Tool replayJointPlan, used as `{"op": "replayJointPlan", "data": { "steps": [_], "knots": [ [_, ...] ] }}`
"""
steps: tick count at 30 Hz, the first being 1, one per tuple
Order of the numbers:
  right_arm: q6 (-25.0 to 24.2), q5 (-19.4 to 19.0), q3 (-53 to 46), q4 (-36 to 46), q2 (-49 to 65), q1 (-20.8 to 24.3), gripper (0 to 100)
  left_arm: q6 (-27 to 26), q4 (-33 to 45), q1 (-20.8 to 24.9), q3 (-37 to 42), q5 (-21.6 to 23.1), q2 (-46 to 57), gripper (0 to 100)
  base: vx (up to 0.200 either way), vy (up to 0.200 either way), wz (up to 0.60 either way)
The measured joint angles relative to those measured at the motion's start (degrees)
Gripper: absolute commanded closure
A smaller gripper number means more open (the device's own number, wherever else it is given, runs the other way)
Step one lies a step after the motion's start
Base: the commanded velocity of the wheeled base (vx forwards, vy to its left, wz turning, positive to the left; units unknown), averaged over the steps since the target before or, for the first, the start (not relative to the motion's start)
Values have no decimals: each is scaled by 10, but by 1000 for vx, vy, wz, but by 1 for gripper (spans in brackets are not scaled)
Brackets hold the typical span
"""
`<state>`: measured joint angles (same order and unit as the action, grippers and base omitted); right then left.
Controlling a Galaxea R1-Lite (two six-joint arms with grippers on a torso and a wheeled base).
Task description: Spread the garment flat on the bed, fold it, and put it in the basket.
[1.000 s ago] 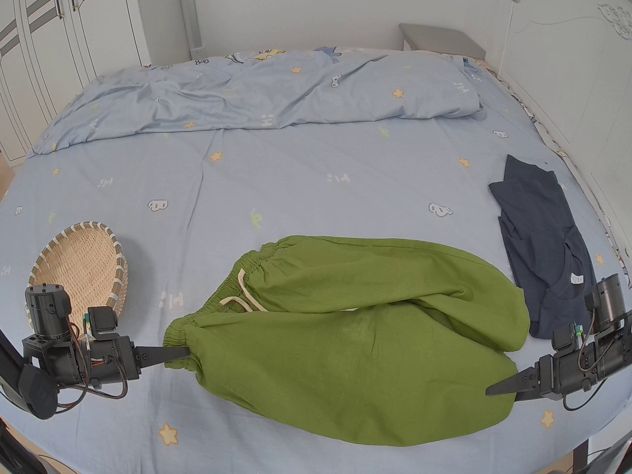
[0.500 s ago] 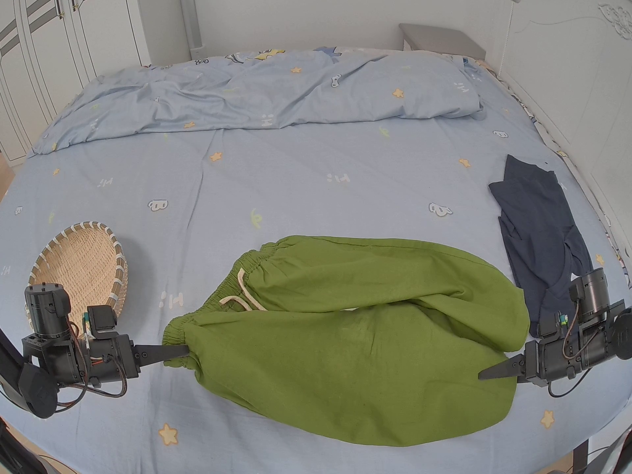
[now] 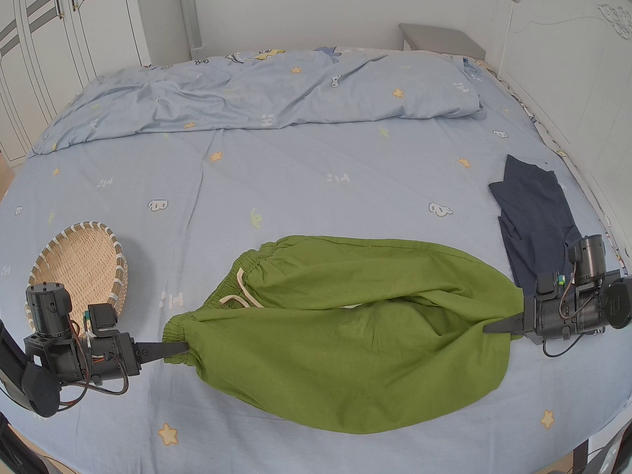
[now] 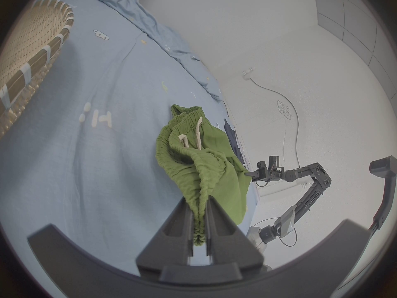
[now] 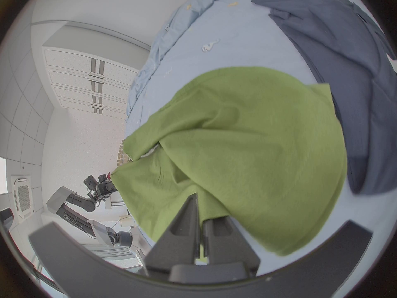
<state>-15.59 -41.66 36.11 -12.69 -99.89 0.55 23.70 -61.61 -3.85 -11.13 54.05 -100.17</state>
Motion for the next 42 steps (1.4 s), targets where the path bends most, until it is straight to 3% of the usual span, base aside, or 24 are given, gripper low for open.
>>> {"op": "replayJointPlan", "data": {
  "steps": [9,10,23,32,37,42],
  "knots": [
    [11,-11,56,-30,-72,-11,100,0,-61,-4,9,0,-40,100,0,0,0],
    [11,-12,58,-31,-79,-12,0,0,-64,-5,9,0,-45,100,0,0,0],
    [9,-13,49,-30,-75,-13,0,1,-66,-4,7,0,-66,100,0,0,0],
    [4,-13,20,2,39,-19,0,4,-66,-3,2,0,-67,100,0,0,0],
    [9,-14,1,78,114,-22,0,4,-67,-1,0,0,-67,100,0,0,0],
    [47,-13,-31,100,160,-41,0,5,-73,1,0,0,-67,100,0,0,0]
  ]
}}
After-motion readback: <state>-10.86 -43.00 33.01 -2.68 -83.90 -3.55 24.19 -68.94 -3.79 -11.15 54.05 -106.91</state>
